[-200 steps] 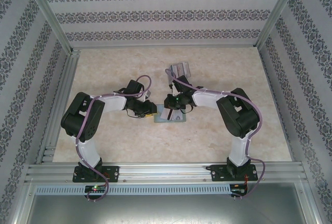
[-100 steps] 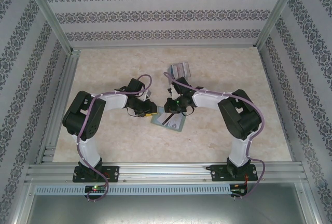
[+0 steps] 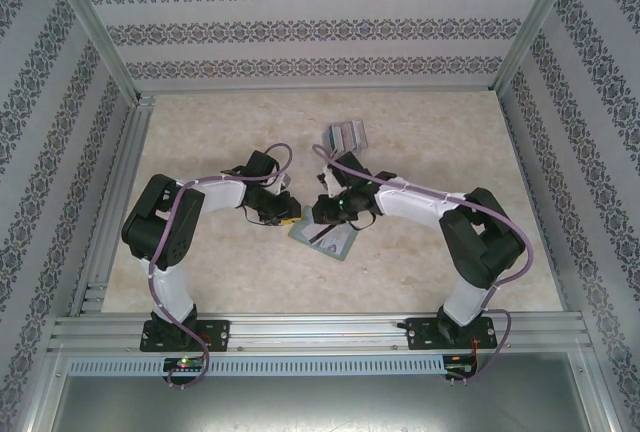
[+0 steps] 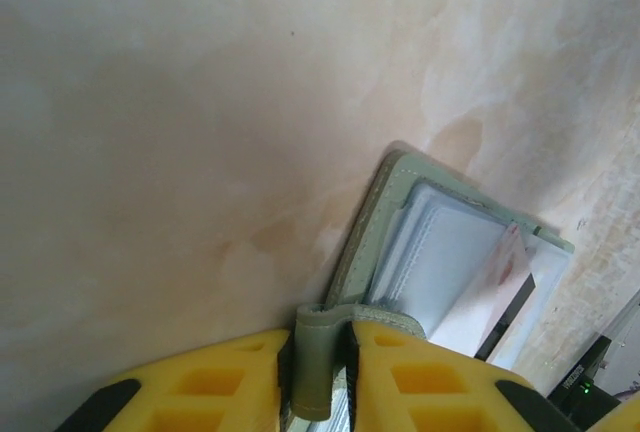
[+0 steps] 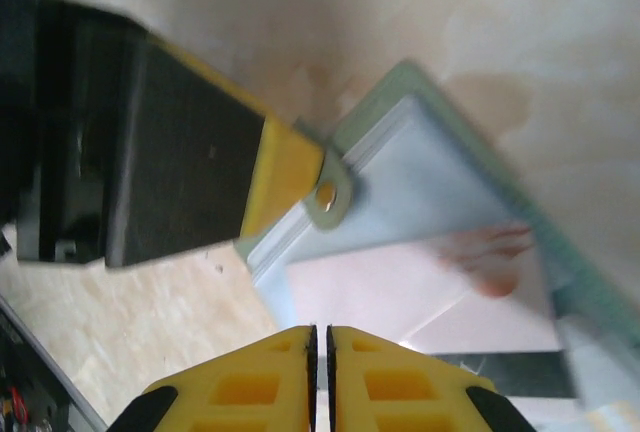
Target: Put the credit cards into the card holder
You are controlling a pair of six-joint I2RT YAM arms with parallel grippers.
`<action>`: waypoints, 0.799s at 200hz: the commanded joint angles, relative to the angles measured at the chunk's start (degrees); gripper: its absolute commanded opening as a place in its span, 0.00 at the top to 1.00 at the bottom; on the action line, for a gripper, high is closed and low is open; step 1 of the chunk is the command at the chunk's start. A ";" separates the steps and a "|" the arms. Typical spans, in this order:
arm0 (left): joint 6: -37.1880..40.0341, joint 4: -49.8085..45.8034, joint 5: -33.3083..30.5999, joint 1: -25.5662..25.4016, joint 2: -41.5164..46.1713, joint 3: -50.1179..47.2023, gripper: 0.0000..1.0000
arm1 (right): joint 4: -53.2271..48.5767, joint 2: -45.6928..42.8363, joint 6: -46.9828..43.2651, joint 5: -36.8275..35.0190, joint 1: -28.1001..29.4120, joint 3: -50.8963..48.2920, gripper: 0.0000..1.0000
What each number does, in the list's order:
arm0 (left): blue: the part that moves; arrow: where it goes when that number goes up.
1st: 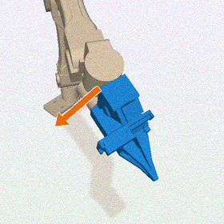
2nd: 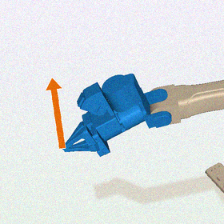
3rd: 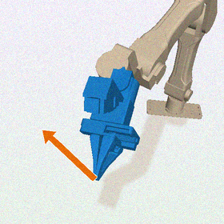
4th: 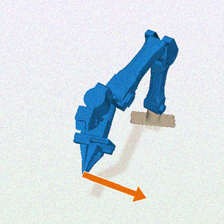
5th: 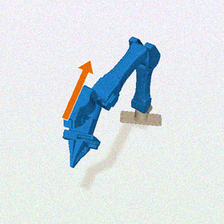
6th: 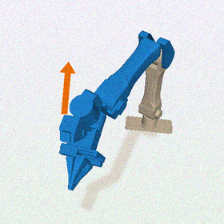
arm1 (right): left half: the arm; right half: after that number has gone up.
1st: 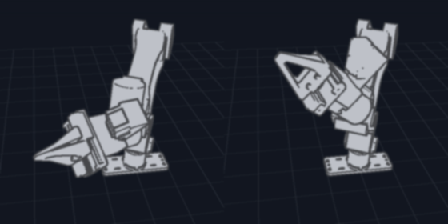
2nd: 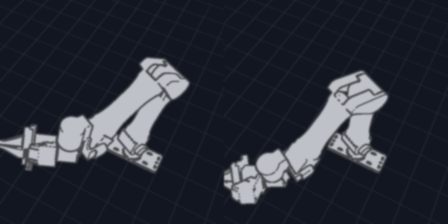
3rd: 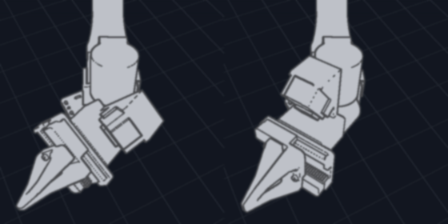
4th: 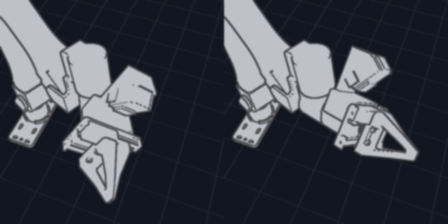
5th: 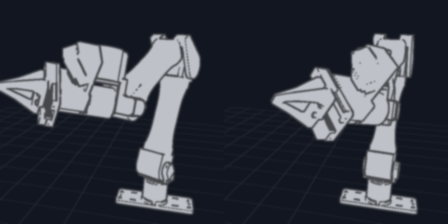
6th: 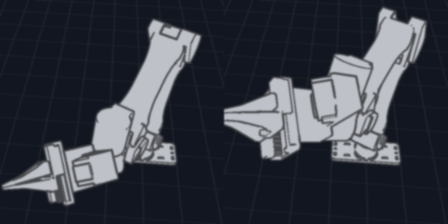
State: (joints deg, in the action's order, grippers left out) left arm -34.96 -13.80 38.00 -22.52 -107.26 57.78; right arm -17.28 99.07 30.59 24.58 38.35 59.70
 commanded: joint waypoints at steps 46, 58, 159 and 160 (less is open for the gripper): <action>0.86 7.27 -5.52 -1.39 -6.86 -0.78 0.81 | 3.59 2.23 1.41 -4.03 3.46 -2.34 0.86; 0.86 7.38 -5.64 -1.47 -6.75 -0.94 0.81 | 3.09 3.05 1.00 -5.12 3.84 -1.69 0.86; 1.34 7.45 -6.56 -1.40 -10.06 0.83 0.82 | -2.78 -0.53 -1.44 -7.70 2.87 -7.04 0.85; 1.36 7.46 -6.59 -1.39 -10.06 0.84 0.82 | -2.77 -0.53 -1.43 -7.70 2.83 -7.05 0.85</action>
State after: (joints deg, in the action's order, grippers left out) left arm -34.94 -14.92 39.07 -22.02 -109.06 58.81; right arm -15.57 100.18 31.00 18.94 41.80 54.68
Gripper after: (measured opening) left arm 0.182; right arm 0.150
